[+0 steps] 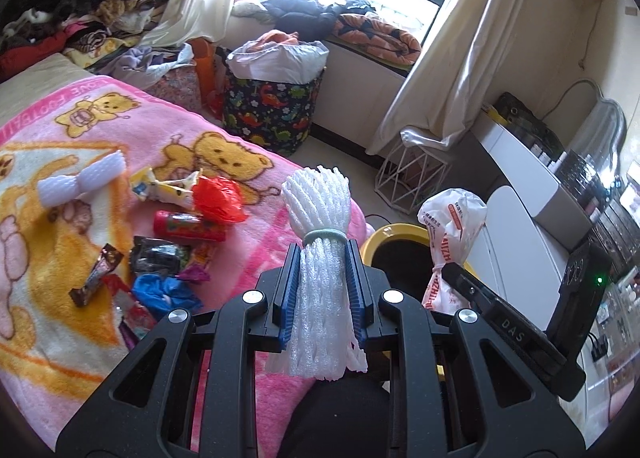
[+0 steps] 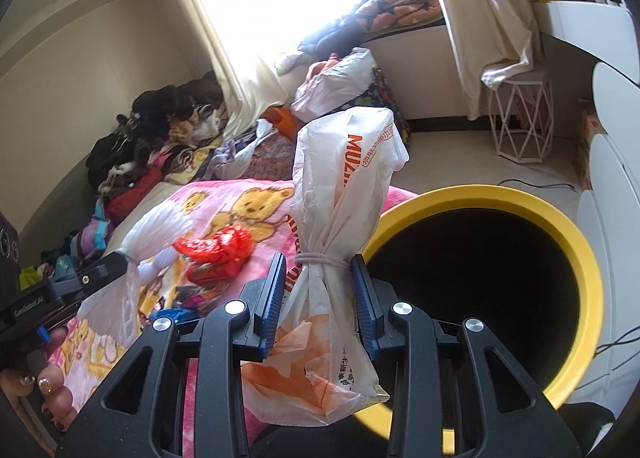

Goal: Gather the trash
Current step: 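Carry both items over the yellow bin and open both tools to drop them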

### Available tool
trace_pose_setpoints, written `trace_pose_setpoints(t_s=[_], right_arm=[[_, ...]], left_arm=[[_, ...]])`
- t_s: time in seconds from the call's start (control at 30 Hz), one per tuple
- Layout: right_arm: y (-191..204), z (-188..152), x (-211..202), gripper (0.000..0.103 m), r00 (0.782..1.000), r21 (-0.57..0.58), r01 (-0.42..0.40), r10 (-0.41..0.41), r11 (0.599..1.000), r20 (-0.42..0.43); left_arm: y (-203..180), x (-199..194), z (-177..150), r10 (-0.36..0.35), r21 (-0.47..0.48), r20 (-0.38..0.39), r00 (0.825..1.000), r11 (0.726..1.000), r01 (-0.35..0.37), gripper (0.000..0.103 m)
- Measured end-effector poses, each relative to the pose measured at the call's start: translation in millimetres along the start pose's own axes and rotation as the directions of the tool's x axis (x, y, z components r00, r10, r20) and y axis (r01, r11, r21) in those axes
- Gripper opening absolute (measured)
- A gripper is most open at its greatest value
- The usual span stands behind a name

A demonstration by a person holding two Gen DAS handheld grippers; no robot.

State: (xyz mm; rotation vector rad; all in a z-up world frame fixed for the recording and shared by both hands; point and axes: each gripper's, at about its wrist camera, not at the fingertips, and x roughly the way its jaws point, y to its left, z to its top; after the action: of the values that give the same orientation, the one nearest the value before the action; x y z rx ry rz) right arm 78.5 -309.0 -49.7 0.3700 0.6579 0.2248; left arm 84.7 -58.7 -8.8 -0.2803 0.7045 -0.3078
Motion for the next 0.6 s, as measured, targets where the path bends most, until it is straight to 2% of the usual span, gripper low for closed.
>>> trace_pose_setpoints(t_s=[0.6], right_arm=[[-49, 2, -16, 0.032, 0.995, 0.074, 0.098, -0.099, 0.992, 0.015]], left_arm=[[-44, 27, -6, -0.059, 0.055, -0.044, 0.997, 0.997, 0.061, 0.017]])
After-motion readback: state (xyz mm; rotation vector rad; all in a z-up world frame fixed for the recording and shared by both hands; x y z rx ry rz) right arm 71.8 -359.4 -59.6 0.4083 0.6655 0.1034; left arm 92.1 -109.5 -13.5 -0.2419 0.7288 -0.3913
